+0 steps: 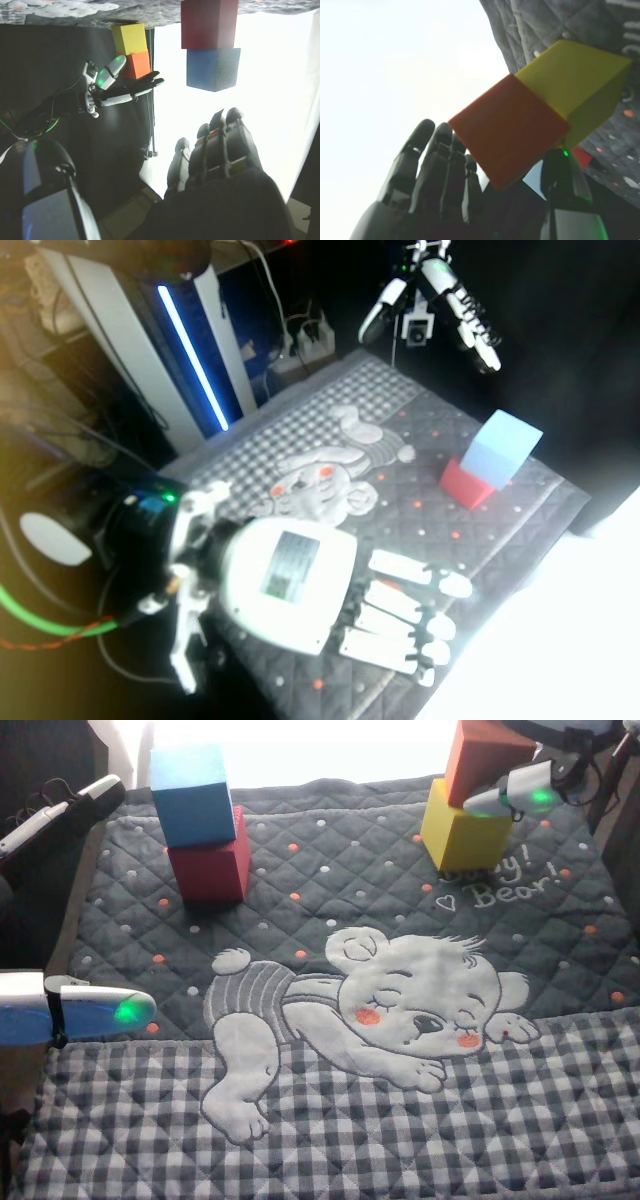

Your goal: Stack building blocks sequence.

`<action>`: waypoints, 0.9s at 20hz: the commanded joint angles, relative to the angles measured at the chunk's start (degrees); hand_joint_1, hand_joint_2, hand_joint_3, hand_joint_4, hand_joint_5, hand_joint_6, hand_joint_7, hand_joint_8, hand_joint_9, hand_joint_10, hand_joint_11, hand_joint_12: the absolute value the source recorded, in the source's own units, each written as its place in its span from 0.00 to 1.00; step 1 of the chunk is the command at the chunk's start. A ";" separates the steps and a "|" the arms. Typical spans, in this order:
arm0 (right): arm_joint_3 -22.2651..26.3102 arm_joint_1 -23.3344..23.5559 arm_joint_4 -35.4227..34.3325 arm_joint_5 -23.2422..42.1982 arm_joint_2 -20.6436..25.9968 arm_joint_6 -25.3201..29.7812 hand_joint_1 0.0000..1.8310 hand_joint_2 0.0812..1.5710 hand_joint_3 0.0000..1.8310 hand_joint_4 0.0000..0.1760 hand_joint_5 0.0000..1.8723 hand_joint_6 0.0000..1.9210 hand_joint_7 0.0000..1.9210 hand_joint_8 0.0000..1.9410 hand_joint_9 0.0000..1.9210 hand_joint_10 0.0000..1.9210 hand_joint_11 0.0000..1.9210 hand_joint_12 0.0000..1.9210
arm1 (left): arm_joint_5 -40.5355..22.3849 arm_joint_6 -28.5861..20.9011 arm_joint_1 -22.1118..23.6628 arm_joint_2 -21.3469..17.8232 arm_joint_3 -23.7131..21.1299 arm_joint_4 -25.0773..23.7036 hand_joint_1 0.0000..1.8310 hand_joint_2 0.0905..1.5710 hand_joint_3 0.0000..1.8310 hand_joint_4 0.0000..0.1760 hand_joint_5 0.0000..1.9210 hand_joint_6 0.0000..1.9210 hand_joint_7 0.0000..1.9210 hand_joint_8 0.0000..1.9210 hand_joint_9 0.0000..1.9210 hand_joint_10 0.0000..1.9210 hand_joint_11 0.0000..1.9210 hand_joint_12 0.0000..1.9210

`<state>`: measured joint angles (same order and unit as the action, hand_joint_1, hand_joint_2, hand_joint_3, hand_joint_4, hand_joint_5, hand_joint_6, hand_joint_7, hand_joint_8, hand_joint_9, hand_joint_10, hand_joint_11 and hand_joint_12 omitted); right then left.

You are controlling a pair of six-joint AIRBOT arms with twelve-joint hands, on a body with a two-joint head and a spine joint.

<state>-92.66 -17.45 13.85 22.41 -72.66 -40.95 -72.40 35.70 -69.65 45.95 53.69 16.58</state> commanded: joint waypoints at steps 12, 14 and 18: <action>7.03 -1.58 -3.08 16.19 3.78 -0.26 0.44 0.64 0.00 0.48 0.09 0.00 0.10 0.00 0.12 0.00 0.00 0.41 | -7.62 -0.62 -0.13 0.39 0.37 0.74 0.43 0.44 0.01 0.74 0.00 0.00 0.00 0.00 0.00 0.00 0.00 0.00; 8.92 -1.58 -3.00 18.62 5.66 -0.26 0.43 0.64 0.00 0.46 0.09 0.00 0.11 0.00 0.14 0.01 0.00 0.44 | -7.65 -0.61 -0.12 0.43 0.38 0.75 0.43 0.45 0.01 0.71 0.00 0.00 0.00 0.00 0.00 0.00 0.00 0.00; 14.87 -2.02 -2.66 27.44 10.67 -0.25 0.45 0.63 0.00 0.00 0.01 0.00 0.04 0.00 0.10 0.01 0.00 0.62 | -9.00 -0.62 -0.17 0.38 0.31 0.89 0.44 0.44 0.00 0.65 0.00 0.00 0.00 0.00 0.00 0.00 0.00 0.00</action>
<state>-77.03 -19.94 12.67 40.97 -61.89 -41.10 -73.80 35.66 -70.24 46.22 53.69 17.15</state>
